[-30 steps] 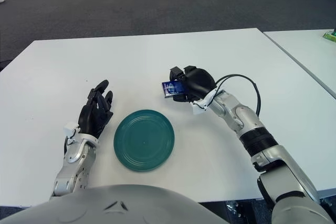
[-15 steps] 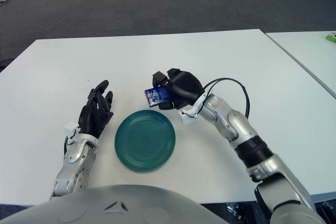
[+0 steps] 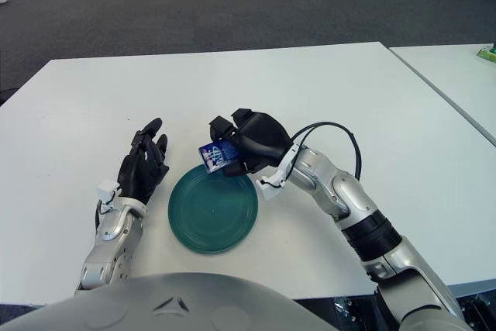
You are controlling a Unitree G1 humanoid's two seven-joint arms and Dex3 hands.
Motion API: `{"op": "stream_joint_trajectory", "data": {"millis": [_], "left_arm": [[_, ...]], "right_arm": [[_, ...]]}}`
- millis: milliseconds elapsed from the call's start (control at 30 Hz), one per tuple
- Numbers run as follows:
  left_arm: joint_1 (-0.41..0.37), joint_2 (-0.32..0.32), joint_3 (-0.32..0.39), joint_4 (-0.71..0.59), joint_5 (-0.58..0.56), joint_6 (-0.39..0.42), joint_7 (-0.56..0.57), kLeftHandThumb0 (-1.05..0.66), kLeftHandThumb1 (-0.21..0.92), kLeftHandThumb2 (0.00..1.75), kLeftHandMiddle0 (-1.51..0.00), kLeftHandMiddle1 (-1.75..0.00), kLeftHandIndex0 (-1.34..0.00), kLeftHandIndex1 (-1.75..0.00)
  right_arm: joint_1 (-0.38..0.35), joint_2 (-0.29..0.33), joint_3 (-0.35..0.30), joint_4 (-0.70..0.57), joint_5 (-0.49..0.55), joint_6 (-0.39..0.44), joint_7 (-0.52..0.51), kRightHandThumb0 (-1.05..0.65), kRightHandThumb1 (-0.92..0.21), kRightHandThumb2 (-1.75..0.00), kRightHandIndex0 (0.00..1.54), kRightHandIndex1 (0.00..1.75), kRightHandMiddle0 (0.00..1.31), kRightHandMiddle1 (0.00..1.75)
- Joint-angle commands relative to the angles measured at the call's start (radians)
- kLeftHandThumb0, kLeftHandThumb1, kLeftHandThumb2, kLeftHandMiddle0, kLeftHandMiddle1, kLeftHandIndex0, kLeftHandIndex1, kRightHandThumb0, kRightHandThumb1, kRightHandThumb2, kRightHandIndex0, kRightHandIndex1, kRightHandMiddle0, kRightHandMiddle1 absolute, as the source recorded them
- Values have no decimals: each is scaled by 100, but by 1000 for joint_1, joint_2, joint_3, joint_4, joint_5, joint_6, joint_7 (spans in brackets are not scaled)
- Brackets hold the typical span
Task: Put the gum into the plate.
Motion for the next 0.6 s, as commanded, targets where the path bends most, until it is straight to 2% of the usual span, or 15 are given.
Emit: {"op": "stream_joint_trajectory", "data": {"millis": [0,400,567], "left_arm": [[-22,-18,2,9,11,-14,15,-85,92,97,-23,0,0,-57],[-32,-24,3,9,20,4,45,-87,92,97,-24,-1,0,-62],[-38,-22,4,11,16,8,49,-86,92,99,-24,-1,0,-62]], "right_arm": [[13,13,9,-32,-10,-20,10,-54,-92,-74,66,175,55,175],[21,45,45,-18,-94,-63,-4,-59,-92,-76,68,175,59,175],[16,50,61,-2,-95,-90,3,-59,-92,-69,65,175,57,175]]}}
